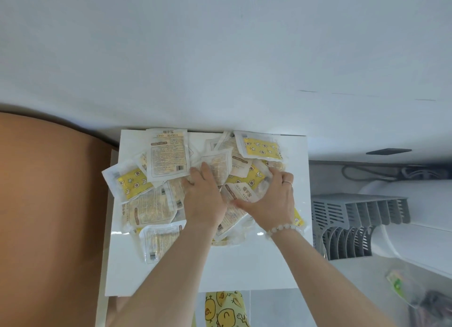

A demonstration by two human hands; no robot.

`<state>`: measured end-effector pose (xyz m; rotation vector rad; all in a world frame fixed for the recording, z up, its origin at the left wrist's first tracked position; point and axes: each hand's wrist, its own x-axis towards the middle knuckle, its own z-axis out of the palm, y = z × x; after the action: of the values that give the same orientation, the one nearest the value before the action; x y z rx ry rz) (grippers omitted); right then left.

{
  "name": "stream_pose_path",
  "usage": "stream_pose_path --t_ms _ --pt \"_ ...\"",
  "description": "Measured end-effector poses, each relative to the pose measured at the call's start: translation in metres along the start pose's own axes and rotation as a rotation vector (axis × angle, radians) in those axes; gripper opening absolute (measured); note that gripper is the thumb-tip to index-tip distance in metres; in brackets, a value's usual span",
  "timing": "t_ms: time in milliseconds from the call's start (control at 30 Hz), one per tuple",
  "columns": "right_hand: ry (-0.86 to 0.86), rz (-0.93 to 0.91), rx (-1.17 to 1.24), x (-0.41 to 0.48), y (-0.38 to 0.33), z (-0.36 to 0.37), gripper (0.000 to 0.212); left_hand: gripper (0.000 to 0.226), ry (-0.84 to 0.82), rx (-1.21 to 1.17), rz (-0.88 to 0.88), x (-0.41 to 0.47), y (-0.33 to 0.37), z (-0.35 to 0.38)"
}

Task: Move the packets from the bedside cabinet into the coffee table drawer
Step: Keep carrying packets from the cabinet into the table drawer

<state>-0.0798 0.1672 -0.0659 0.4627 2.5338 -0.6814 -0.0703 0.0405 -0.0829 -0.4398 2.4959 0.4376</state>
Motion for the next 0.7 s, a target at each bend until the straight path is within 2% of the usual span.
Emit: stream_pose_path --t_ms 100,233,300,500,633,700 --pt "0.021 0.009 0.042 -0.003 -0.006 0.006 0.098 0.078 0.021 0.006 -0.019 0.0 -0.002 0.001" --pt "0.037 0.189 0.188 0.001 -0.02 0.005 0.099 0.065 0.078 0.007 -0.002 -0.003 -0.006 0.001" --pt "0.012 0.241 0.261 0.004 -0.024 0.003 0.094 0.064 0.089 0.003 -0.004 -0.003 -0.007 -0.001" --pt "-0.074 0.298 0.379 0.008 -0.028 -0.004 0.059 0.062 0.119 -0.014 0.054 -0.006 -0.015 -0.007" --pt "-0.105 0.334 0.494 0.003 -0.023 -0.005 0.047 0.052 0.157 0.021 0.119 -0.016 -0.022 -0.017" --pt "-0.137 0.371 0.581 -0.005 -0.017 -0.011 0.049 0.047 0.164 0.015 0.138 -0.02 -0.024 -0.024"
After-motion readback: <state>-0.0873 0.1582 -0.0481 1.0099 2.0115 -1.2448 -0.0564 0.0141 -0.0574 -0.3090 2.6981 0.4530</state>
